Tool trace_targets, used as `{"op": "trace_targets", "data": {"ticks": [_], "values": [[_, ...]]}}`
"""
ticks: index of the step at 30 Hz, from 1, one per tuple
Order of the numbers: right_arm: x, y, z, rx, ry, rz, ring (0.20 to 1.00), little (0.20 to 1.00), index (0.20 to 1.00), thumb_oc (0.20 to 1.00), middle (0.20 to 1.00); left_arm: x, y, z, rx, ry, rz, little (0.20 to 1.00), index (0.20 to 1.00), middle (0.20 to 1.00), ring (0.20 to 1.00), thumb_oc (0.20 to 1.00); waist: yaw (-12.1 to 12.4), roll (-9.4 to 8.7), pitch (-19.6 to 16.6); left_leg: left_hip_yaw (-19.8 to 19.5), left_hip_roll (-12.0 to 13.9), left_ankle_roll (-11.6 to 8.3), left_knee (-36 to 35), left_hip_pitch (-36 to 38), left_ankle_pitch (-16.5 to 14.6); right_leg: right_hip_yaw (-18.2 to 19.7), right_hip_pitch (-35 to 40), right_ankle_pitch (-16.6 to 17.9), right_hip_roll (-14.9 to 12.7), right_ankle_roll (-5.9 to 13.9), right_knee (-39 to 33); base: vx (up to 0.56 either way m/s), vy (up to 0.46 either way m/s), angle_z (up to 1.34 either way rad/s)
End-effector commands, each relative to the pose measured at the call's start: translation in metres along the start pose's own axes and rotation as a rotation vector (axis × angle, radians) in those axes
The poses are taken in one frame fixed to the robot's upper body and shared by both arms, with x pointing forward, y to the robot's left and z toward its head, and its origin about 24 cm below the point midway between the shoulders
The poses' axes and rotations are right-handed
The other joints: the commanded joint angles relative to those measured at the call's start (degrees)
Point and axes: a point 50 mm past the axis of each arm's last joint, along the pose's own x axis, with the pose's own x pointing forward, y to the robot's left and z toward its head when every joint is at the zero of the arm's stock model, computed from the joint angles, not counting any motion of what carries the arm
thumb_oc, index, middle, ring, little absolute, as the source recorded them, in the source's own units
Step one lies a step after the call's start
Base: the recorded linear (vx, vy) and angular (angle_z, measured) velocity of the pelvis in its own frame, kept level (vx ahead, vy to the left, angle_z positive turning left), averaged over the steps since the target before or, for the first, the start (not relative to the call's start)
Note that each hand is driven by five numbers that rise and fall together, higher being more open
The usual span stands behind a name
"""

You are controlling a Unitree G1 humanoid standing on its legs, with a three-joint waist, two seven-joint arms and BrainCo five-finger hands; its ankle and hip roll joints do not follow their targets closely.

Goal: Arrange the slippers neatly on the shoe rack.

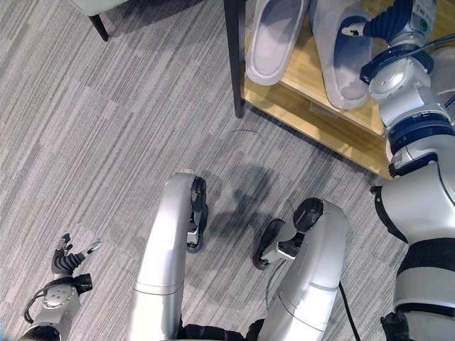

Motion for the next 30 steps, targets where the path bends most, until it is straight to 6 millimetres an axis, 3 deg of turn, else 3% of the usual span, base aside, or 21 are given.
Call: {"op": "trace_targets", "data": {"ticks": [1,4,8,12,18,21,30], "values": [[0.011,-0.022,0.015,0.124,-0.019,-0.124,1.0,1.0,1.0,1.0,1.0,-0.001,0.014,-0.005,0.004,0.016,0.049,1.0,1.0,1.0,1.0,1.0,1.3,-0.24,-0.9,-11.2,-0.8,-3.77,-4.8,1.1,-1.5,7.9,1.6,-1.3,-1.4,-0.39,0.7,0.0,0.0,0.0],[0.008,-0.018,0.017,0.263,-0.008,-0.144,1.0,1.0,1.0,1.0,1.0,-0.001,0.014,-0.007,-0.012,0.033,0.073,1.0,1.0,1.0,1.0,1.0,0.8,-0.31,-0.9,-11.0,-0.9,-3.89,-4.7,1.1,-1.4,8.2,1.6,-1.3,-1.2,-0.45,0.9,-0.02,0.031,0.0],[-0.01,0.006,0.012,0.285,-0.027,-0.091,1.0,1.0,1.0,1.0,1.0,0.003,0.005,-0.003,-0.08,0.036,0.087,1.0,1.0,1.0,1.0,1.0,-0.5,-0.69,-0.9,-11.3,-1.2,-4.25,-2.8,1.1,-1.8,9.4,1.6,-1.4,-0.6,0.0,2.5,-0.02,0.029,-0.04],[-0.024,0.029,0.021,0.395,-0.025,-0.054,1.0,1.0,1.0,1.0,1.0,0.004,0.009,-0.006,-0.168,0.071,0.165,1.0,1.0,1.0,1.0,1.0,-1.7,-0.39,-0.9,-12.3,-1.3,-4.24,-0.5,1.1,-2.0,9.3,1.6,-2.8,0.2,-0.56,5.0,-0.03,0.0,-0.14],[-0.036,0.053,0.034,0.405,-0.057,0.022,1.0,1.0,1.0,1.0,1.0,0.012,0.011,0.006,-0.169,0.042,0.179,1.0,1.0,1.0,1.0,1.0,-2.6,-0.06,-0.9,-13.2,-1.3,-4.36,1.8,1.1,-2.1,9.7,1.6,-2.9,1.2,-0.29,6.6,-0.03,-0.009,-0.03],[-0.041,0.063,0.041,0.442,-0.051,0.045,1.0,1.0,1.0,1.0,1.0,0.01,0.008,0.003,-0.17,0.054,0.177,1.0,1.0,1.0,1.0,1.0,-3.0,0.21,-0.9,-13.3,-1.3,-4.19,2.8,1.1,-2.2,9.8,1.6,-2.8,1.7,-0.19,7.2,-0.04,0.015,-0.09],[-0.068,0.103,0.037,0.629,0.119,0.114,1.0,1.0,1.0,1.0,1.0,0.011,0.004,0.0,-0.185,0.087,0.188,1.0,1.0,1.0,1.0,1.0,-4.2,0.64,-0.9,-12.4,-1.3,-3.85,4.4,1.1,-2.2,10.4,1.6,-2.4,2.3,0.21,8.4,-0.04,-0.003,-0.03]]}}
